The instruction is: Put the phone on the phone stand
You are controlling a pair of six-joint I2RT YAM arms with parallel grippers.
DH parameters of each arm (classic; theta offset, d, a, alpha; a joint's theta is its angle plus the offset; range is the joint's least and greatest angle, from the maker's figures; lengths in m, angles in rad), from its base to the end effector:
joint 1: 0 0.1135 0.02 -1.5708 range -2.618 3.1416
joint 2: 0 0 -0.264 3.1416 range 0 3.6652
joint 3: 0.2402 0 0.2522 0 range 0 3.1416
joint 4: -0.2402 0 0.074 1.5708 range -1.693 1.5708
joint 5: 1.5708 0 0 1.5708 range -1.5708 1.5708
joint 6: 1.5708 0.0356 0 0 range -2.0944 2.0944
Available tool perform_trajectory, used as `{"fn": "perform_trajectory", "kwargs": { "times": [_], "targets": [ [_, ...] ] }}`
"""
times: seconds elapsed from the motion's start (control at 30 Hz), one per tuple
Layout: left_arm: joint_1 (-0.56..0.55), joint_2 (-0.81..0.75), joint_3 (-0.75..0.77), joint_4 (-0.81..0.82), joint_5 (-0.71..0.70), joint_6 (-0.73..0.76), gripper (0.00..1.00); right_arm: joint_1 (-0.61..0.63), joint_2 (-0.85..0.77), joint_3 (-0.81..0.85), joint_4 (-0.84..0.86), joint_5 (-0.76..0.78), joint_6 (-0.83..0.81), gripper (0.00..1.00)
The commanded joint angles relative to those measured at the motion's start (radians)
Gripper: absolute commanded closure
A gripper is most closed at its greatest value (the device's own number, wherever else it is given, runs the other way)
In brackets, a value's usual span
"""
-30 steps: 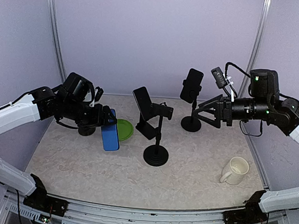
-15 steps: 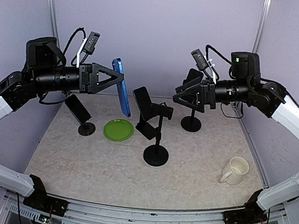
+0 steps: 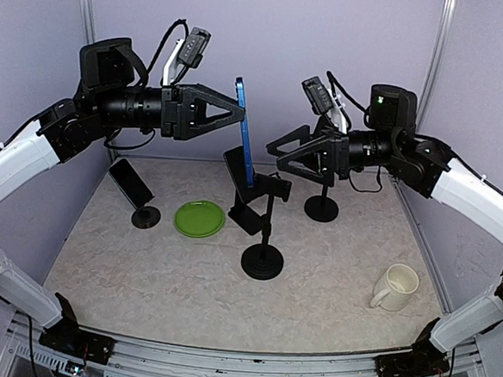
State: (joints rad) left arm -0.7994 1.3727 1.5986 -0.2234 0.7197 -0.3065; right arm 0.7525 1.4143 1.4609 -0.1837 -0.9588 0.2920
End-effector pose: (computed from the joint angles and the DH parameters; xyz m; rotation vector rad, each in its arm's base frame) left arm 0.1882 -0.2272 0.4859 1.0041 1.4454 -1.3943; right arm 0.2095 0.2361 0.4327 -1.1699 1.5211 1.5475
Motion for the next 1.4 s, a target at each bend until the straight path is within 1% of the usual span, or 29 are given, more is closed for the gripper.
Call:
{"fn": "perform_trajectory", "kwargs": {
  "times": [0.0, 0.13, 0.27, 0.43, 0.63, 0.73, 0.8, 0.93, 1.2, 1.37],
  "targets": [
    [-0.003, 0.015, 0.063, 0.116, 0.096, -0.013, 1.0, 0.011, 0.028, -0.036, 0.162, -0.101, 0.088, 0.0],
    [0.0, 0.055, 0.108, 0.119, 0.164, -0.031, 1.0, 0.017, 0.044, -0.038, 0.193, -0.133, 0.102, 0.0],
    [0.004, 0.093, 0.151, 0.12, 0.225, -0.05, 1.0, 0.028, 0.064, -0.053, 0.289, -0.19, 0.159, 0.01],
    [0.019, 0.125, 0.166, 0.172, 0.294, -0.119, 1.0, 0.033, 0.072, -0.072, 0.389, -0.245, 0.242, 0.06],
    [0.029, 0.133, 0.152, 0.24, 0.315, -0.162, 1.0, 0.035, 0.058, -0.124, 0.495, -0.267, 0.32, 0.11],
    [0.032, 0.135, 0.134, 0.325, 0.328, -0.219, 1.0, 0.036, 0.065, -0.146, 0.563, -0.283, 0.373, 0.13],
    [0.031, 0.142, 0.117, 0.408, 0.339, -0.271, 1.0, 0.036, 0.073, -0.16, 0.63, -0.293, 0.412, 0.15],
    [0.029, 0.158, 0.114, 0.482, 0.351, -0.319, 1.0, 0.038, 0.096, -0.16, 0.751, -0.316, 0.511, 0.2],
    [0.026, 0.184, 0.114, 0.531, 0.382, -0.345, 1.0, 0.039, 0.146, -0.129, 0.936, -0.347, 0.681, 0.23],
    [0.025, 0.195, 0.1, 0.542, 0.396, -0.343, 1.0, 0.038, 0.183, -0.109, 1.093, -0.355, 0.821, 0.27]
  ]
}}
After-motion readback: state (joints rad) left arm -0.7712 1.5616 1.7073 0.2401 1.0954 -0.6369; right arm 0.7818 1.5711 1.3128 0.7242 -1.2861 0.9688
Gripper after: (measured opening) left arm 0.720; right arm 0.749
